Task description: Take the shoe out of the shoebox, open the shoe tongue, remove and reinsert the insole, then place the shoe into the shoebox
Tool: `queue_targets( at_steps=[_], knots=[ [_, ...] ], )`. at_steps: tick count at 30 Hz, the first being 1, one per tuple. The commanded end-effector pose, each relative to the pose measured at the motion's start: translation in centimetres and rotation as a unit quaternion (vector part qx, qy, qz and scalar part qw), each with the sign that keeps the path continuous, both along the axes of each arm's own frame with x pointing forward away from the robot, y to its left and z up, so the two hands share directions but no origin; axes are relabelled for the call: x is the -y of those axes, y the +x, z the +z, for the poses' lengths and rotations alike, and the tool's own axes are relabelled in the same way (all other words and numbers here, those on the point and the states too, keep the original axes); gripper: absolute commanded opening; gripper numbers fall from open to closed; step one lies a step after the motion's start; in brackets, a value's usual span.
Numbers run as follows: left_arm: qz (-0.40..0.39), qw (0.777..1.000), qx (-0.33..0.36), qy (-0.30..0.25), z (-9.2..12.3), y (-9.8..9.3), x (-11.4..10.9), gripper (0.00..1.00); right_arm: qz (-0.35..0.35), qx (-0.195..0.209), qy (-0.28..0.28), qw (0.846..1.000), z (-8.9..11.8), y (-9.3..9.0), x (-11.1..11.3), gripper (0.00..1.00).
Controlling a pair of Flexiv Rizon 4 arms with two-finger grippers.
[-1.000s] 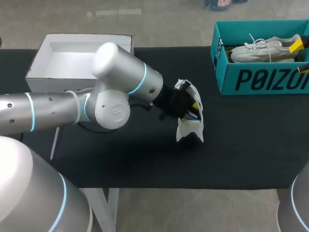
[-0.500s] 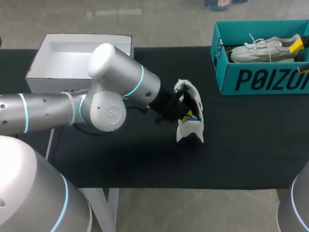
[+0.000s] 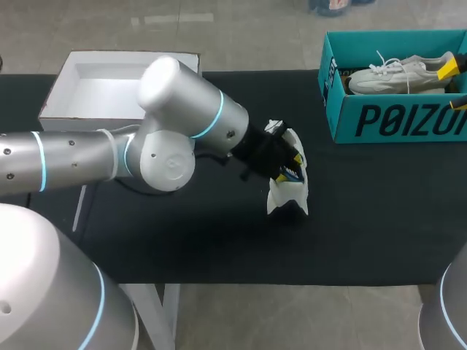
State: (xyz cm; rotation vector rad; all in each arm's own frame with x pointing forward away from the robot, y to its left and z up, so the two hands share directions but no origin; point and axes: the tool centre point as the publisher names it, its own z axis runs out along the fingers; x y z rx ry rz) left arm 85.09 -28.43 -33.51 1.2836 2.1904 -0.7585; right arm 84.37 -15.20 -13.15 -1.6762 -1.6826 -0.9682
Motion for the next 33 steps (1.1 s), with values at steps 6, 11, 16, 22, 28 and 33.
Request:
queue_targets(
  at_steps=[6, 11, 16, 22, 28, 33],
  knots=[
    [-0.015, 1.000, -0.016, 0.015, -0.5, -0.9, -1.0, 0.00, 0.000, -0.001, -0.002, 1.000, 0.0, 0.0, 0.0, 1.00],
    [-0.020, 0.998, -0.034, 0.039, -2.2, -1.0, -0.5, 0.00, 0.000, -0.001, -0.002, 1.000, 0.0, 0.0, 0.0, 1.00],
    [-0.010, 0.998, -0.035, 0.048, -1.7, -1.3, -0.7, 0.34, 0.000, -0.001, -0.002, 1.000, 0.0, 0.0, 0.0, 1.00],
    [-0.009, 0.998, -0.048, 0.039, 1.3, -1.6, -1.6, 1.00, 0.000, -0.001, -0.002, 1.000, 0.0, 0.0, 0.0, 1.00],
    [-0.007, 0.997, -0.013, 0.078, 1.8, -0.3, -2.1, 0.98, 0.000, -0.001, -0.002, 1.000, 0.0, 0.0, 0.0, 1.00],
    [-0.023, 0.994, 0.011, 0.107, 1.1, 0.6, -1.5, 0.00, 0.000, -0.001, -0.002, 1.000, 0.0, 0.0, 0.0, 1.00]
  ],
)
